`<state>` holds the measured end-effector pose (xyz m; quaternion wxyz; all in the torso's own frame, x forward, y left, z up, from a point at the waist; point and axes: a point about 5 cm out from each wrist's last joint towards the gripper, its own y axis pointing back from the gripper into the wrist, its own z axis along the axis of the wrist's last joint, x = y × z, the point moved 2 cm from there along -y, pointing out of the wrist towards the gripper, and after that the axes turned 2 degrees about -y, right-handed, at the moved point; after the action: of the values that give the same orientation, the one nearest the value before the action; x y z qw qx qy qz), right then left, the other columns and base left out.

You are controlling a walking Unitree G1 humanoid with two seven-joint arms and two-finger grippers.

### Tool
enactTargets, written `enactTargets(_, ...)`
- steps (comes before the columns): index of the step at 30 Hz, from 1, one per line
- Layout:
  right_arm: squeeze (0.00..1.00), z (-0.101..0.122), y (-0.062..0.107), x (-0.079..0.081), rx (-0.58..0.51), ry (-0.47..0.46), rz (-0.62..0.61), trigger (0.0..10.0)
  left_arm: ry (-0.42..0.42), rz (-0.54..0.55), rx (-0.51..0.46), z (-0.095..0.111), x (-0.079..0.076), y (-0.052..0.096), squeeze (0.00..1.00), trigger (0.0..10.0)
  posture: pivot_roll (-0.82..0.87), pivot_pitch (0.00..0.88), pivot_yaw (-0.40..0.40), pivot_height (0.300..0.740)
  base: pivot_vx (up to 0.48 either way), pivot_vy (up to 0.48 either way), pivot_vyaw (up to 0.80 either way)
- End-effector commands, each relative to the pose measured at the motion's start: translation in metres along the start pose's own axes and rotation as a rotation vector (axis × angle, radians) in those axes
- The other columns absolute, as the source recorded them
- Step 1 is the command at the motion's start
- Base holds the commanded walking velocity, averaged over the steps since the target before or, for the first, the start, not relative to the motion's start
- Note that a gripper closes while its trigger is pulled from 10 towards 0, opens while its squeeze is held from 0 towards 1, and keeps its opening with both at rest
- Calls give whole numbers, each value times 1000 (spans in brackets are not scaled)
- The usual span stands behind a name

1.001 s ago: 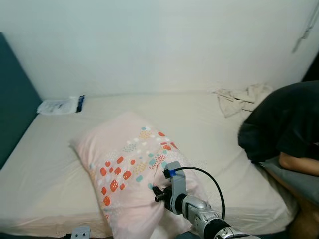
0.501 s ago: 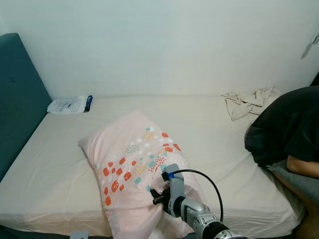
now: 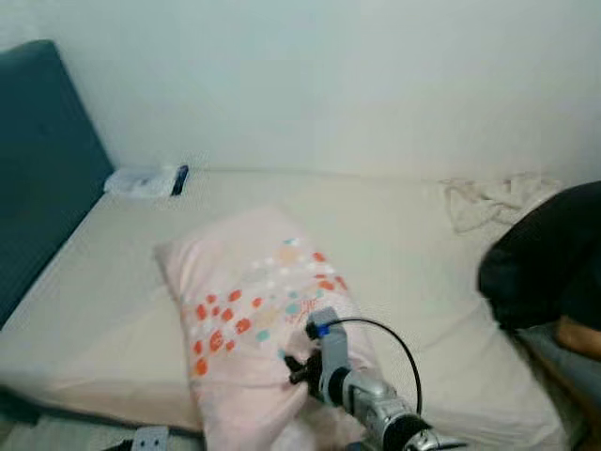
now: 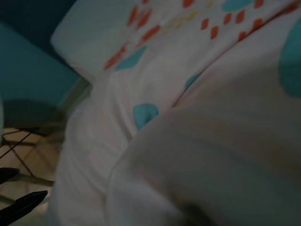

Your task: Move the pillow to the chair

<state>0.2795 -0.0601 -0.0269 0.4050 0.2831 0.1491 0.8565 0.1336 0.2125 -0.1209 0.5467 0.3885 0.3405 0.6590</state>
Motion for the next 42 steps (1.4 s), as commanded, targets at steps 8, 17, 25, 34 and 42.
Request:
enactTargets(8, 0, 1, -4, 10, -3, 20, 43, 10000, -14, -2, 33, -8, 2, 1, 0, 10000, -14, 19, -33, 740, 0, 0, 698)
enactTargets(17, 0, 0, -4, 10, -6, 13, 43, 10000, -6, 14, 39, -11, 4, 2, 0, 10000, -15, 30, -27, 740, 0, -339, 699)
enactTargets(25, 0, 3, -6, 15, -30, -12, 77, 10000, 1, 18, 43, -12, 5, 2, 0, 10000, -15, 31, -25, 740, 0, 0, 699)
enactTargets(34, 0, 8, -8, 24, -65, -32, 151, 10000, 3, 19, 43, -11, 5, 2, 0, 10000, -17, 30, -26, 740, 0, 0, 700)
enactTargets(42, 0, 16, -9, 29, -100, -39, 202, 10000, 4, 16, 42, -11, 3, 1, 0, 10000, -20, 28, -28, 740, 0, 0, 682)
